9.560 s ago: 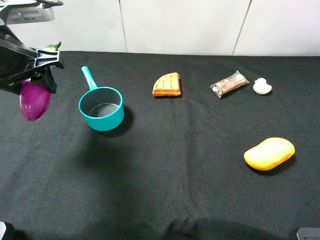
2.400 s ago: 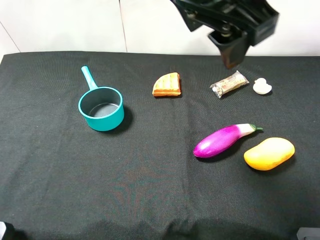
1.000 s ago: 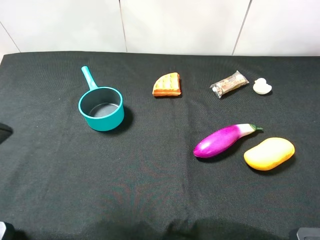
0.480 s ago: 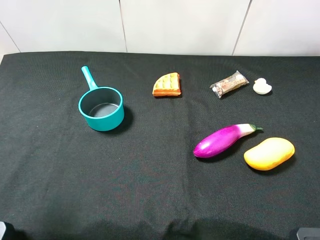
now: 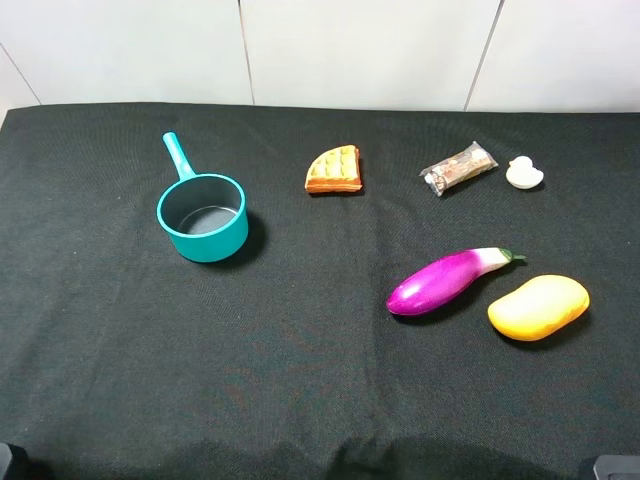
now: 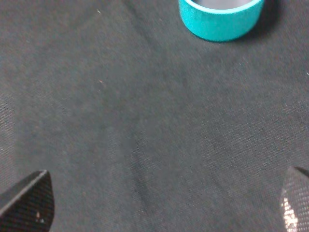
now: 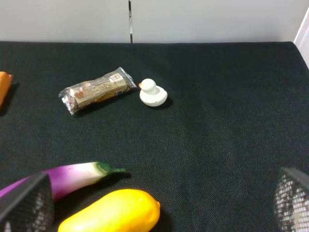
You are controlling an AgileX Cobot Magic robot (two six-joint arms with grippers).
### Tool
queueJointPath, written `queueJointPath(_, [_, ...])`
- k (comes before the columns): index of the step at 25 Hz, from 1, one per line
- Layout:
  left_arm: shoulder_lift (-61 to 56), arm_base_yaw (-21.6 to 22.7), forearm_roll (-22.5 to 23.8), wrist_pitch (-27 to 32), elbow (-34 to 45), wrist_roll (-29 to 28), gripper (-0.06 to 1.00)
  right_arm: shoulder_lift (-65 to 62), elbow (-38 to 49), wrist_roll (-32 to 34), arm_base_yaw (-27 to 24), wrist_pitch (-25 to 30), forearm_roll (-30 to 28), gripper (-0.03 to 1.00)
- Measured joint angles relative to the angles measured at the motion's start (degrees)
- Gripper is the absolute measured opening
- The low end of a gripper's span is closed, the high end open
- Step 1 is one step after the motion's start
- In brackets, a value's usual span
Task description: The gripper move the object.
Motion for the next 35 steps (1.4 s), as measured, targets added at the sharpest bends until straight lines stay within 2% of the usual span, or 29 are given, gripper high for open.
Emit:
queueJointPath(7, [-7.26, 4.52, -0.26, 0.05, 0.18, 1.88, 0.99, 0.00, 0.00, 0.00, 0.00, 0.00, 0.00, 0.69])
queueJointPath(19, [-11.78, 5.36, -0.97, 0.06, 0.18, 2.52, 0.99, 0.00, 0.00, 0.00, 0.00, 0.00, 0.00, 0.69])
queueJointPath(25, [-11.78, 10.61, -1.31, 0.06, 0.18, 3.73, 0.99, 0.00, 0.00, 0.00, 0.00, 0.00, 0.00, 0.69])
queueJointPath(35, [-11.78, 10.95, -1.84, 0.06, 0.18, 4.69, 0.99, 0.00, 0.00, 0.00, 0.00, 0.00, 0.00, 0.69])
